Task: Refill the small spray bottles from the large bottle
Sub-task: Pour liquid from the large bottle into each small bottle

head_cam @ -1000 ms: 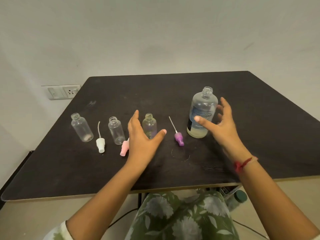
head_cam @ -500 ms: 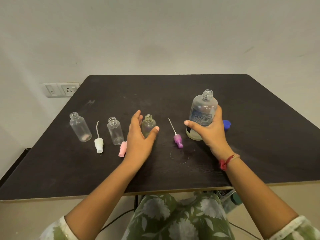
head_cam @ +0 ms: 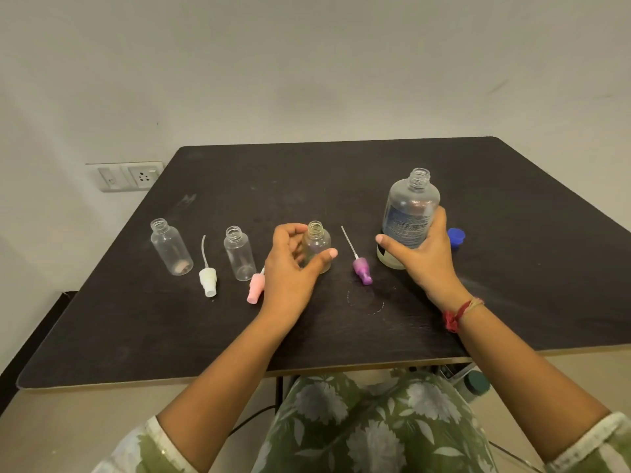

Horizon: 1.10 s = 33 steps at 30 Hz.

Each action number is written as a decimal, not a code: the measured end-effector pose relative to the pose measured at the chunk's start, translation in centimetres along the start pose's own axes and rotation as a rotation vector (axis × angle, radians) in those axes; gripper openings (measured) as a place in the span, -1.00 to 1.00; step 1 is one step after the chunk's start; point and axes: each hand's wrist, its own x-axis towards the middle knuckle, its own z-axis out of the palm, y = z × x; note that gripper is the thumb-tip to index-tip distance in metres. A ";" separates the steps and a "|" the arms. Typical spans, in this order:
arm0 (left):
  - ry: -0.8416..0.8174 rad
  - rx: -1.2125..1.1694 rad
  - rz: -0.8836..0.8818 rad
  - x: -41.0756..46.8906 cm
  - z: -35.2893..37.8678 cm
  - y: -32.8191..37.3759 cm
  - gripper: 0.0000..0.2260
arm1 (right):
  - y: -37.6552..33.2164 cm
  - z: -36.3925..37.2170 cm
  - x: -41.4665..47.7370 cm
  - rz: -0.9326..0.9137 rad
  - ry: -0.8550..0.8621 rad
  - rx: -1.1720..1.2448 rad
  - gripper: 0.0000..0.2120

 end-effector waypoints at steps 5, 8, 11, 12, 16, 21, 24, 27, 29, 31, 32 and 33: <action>-0.017 -0.082 0.012 0.1 -0.1 0.2 -0.58 | -1.9 -0.1 0.1 -0.068 -0.020 -0.026 -0.35; -0.010 -0.120 0.039 0.1 -0.2 0.5 -0.61 | -3.6 -0.3 0.8 -0.137 -0.053 -0.116 -0.37; -0.009 -0.140 0.063 0.0 -0.2 0.7 -0.64 | -4.4 -0.3 1.2 -0.174 -0.114 -0.220 -0.36; -0.010 -0.146 0.069 0.0 -0.2 0.7 -0.65 | -4.4 -0.3 1.2 -0.182 -0.137 -0.248 -0.36; -0.009 -0.161 0.077 0.0 -0.2 0.8 -0.64 | -4.0 -0.2 1.3 -0.239 -0.215 -0.348 -0.38; -0.015 -0.173 0.072 0.0 -0.4 0.8 -0.60 | -3.6 -0.1 1.2 -0.286 -0.259 -0.491 -0.37; -0.026 -0.180 0.065 0.0 -0.4 0.7 -0.60 | -3.7 -0.2 1.1 -0.319 -0.264 -0.584 -0.37; -0.035 -0.172 0.062 0.1 -0.5 0.6 -0.58 | -3.6 -0.4 1.3 -0.337 -0.263 -0.661 -0.36; -0.037 -0.165 0.060 0.1 -0.5 0.5 -0.58 | -3.6 -0.5 1.5 -0.362 -0.267 -0.704 -0.37; -0.042 -0.155 0.059 0.0 -0.5 0.5 -0.58 | -3.7 -0.7 1.6 -0.398 -0.270 -0.747 -0.37; -0.047 -0.150 0.057 0.0 -0.6 0.5 -0.58 | -3.8 -0.7 1.6 -0.412 -0.268 -0.764 -0.37; -0.053 -0.147 0.055 0.0 -0.6 0.5 -0.58 | -4.0 -0.8 1.6 -0.428 -0.263 -0.782 -0.36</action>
